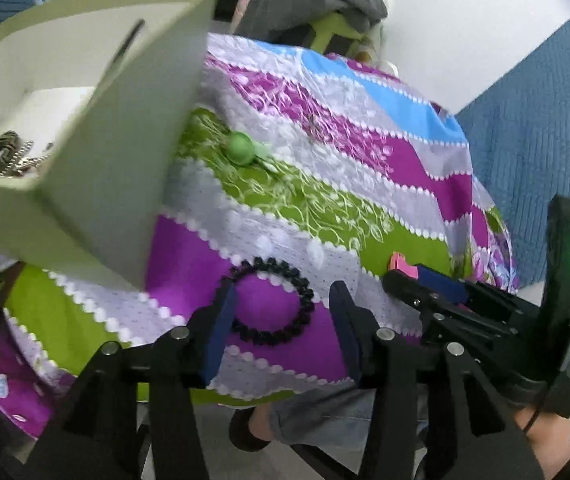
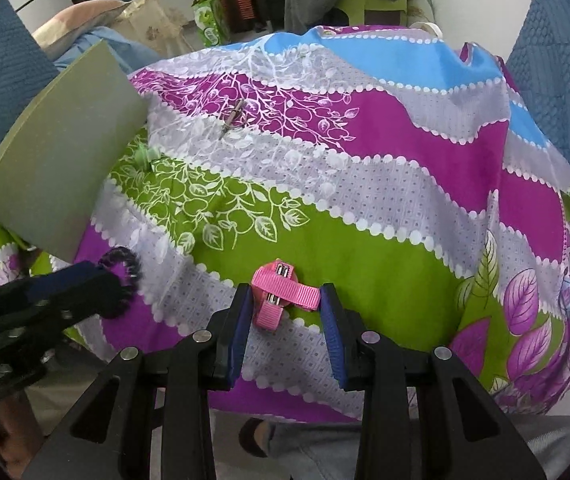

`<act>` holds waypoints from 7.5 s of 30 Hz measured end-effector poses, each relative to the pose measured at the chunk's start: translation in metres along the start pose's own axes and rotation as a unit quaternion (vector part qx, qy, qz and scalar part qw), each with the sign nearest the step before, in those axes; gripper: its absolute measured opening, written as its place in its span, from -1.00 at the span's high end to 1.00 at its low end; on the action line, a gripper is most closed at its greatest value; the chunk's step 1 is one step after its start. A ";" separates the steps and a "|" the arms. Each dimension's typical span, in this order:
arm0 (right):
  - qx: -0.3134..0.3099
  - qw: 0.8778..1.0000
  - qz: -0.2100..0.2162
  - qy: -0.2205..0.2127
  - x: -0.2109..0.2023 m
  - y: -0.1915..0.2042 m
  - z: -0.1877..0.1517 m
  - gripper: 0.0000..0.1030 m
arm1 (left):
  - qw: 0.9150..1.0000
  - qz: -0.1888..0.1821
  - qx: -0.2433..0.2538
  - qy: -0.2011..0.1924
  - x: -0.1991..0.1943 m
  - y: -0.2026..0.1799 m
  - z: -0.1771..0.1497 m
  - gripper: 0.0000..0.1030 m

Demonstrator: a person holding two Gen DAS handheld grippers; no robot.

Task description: Organize jewelry

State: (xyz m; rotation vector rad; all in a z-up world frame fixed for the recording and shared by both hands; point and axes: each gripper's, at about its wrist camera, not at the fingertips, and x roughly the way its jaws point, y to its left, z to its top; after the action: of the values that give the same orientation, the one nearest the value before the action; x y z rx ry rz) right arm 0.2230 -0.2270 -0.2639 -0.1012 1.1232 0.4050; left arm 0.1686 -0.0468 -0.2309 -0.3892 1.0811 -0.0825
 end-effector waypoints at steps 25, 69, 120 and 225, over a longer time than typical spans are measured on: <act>0.015 1.000 -0.011 -0.018 -0.023 0.003 0.006 0.39 | 0.998 0.044 0.034 0.010 0.005 0.009 0.003 0.84; -0.076 0.982 0.055 -0.166 -0.141 0.222 0.130 0.37 | 0.989 0.055 0.050 -0.126 -0.211 0.127 0.125 0.84; -0.022 0.965 0.028 -0.261 -0.242 0.210 0.128 -0.99 | 0.976 0.079 0.096 -0.178 -0.298 0.085 0.110 -0.68; -0.027 0.969 0.008 -0.244 -0.224 0.201 0.003 -0.99 | 0.976 0.118 0.056 -0.176 -0.293 0.098 0.013 -0.99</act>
State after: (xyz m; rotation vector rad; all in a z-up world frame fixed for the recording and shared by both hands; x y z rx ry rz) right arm 0.0693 -0.1001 -0.0380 -0.0366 0.6280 0.4458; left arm 0.0288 0.1223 -0.0131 -0.1617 0.7601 0.1329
